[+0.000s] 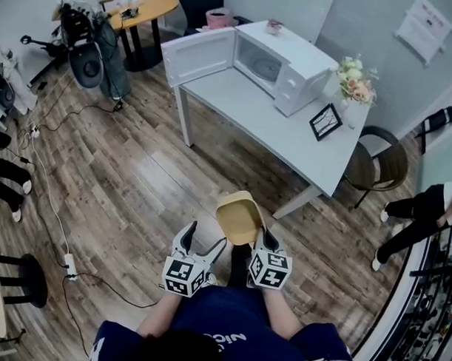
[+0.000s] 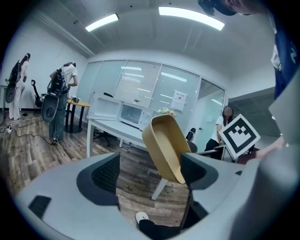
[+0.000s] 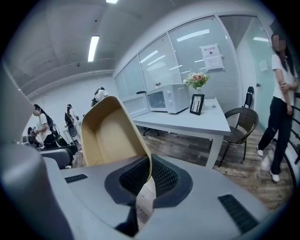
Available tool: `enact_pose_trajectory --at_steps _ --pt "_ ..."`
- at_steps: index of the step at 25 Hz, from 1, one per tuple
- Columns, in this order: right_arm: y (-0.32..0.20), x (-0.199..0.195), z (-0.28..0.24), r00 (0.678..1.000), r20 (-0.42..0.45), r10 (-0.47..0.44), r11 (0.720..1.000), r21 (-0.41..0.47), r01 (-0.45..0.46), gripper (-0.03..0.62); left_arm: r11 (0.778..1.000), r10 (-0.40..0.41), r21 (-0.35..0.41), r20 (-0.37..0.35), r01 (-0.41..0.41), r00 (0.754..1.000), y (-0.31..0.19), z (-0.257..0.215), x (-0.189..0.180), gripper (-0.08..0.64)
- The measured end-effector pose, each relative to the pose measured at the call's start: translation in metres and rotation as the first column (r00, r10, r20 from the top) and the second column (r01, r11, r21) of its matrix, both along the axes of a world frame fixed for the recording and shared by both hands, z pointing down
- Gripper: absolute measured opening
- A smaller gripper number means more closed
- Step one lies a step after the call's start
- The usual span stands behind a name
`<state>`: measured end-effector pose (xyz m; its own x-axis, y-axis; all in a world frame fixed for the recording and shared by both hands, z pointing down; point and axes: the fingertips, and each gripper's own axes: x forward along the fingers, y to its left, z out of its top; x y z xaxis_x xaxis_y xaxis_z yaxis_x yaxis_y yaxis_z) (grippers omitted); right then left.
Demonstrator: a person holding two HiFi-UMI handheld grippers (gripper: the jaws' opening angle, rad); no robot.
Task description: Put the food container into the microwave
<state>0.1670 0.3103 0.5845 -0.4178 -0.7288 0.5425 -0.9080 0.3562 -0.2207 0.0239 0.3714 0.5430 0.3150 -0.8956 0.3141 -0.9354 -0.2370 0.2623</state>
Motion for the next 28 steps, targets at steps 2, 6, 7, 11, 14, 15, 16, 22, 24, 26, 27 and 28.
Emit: enact_pose_trajectory --at_steps 2,6,7,11,14,15,16,22,24,26,27,28 --pt "-0.024 -0.009 -0.002 1.0 0.007 -0.023 1.0 0.004 0.023 0.025 1.0 -0.02 0.001 0.009 0.02 1.0 -0.021 -0.002 -0.008 0.387" --pt "-0.075 -0.017 0.002 0.997 -0.002 -0.072 0.997 -0.016 0.072 0.025 0.996 -0.09 -0.016 0.001 0.09 0.996 -0.069 0.0 -0.017 0.387" --pt "-0.089 -0.016 0.004 0.997 -0.003 -0.077 0.997 -0.028 0.077 0.025 0.993 -0.112 -0.019 -0.004 0.112 0.994 -0.082 -0.002 -0.018 0.387" --pt "-0.148 -0.019 0.006 0.993 0.001 -0.12 0.992 -0.041 0.12 0.025 0.986 -0.164 -0.021 0.004 0.164 0.986 -0.134 -0.005 -0.019 0.387" --pt "-0.19 -0.023 0.007 0.986 -0.004 -0.165 0.986 -0.034 0.165 0.025 0.982 -0.19 -0.018 0.01 0.19 0.982 -0.17 -0.005 -0.014 0.387" --pt "-0.203 -0.024 0.007 0.985 -0.003 -0.174 0.984 -0.03 0.174 0.025 0.98 -0.196 -0.015 0.009 0.196 0.981 -0.182 -0.005 -0.011 0.387" --pt "-0.216 -0.023 0.006 0.984 0.001 -0.176 0.984 -0.025 0.176 0.025 0.98 -0.201 -0.013 0.009 0.201 0.98 -0.194 -0.005 -0.009 0.387" --pt "-0.275 -0.009 0.008 0.986 0.021 -0.167 0.986 -0.029 0.167 0.025 0.972 -0.234 -0.036 -0.009 0.233 0.972 -0.253 0.006 0.003 0.387" --pt "-0.292 -0.007 0.012 0.987 0.016 -0.162 0.986 -0.039 0.163 0.025 0.971 -0.235 -0.036 -0.007 0.235 0.972 -0.268 0.007 0.004 0.387" --pt "-0.3 -0.008 0.014 0.988 0.015 -0.156 0.986 -0.051 0.157 0.025 0.972 -0.233 -0.045 -0.003 0.232 0.973 -0.278 0.009 0.004 0.387" --pt "-0.303 -0.008 0.015 0.988 0.014 -0.152 0.987 -0.056 0.152 0.025 0.972 -0.23 -0.054 -0.004 0.229 0.973 -0.282 0.011 0.005 0.387" --pt "-0.306 -0.007 0.016 0.989 0.016 -0.146 0.987 -0.059 0.146 0.025 0.972 -0.228 -0.062 -0.007 0.227 0.974 -0.285 0.013 0.006 0.387"
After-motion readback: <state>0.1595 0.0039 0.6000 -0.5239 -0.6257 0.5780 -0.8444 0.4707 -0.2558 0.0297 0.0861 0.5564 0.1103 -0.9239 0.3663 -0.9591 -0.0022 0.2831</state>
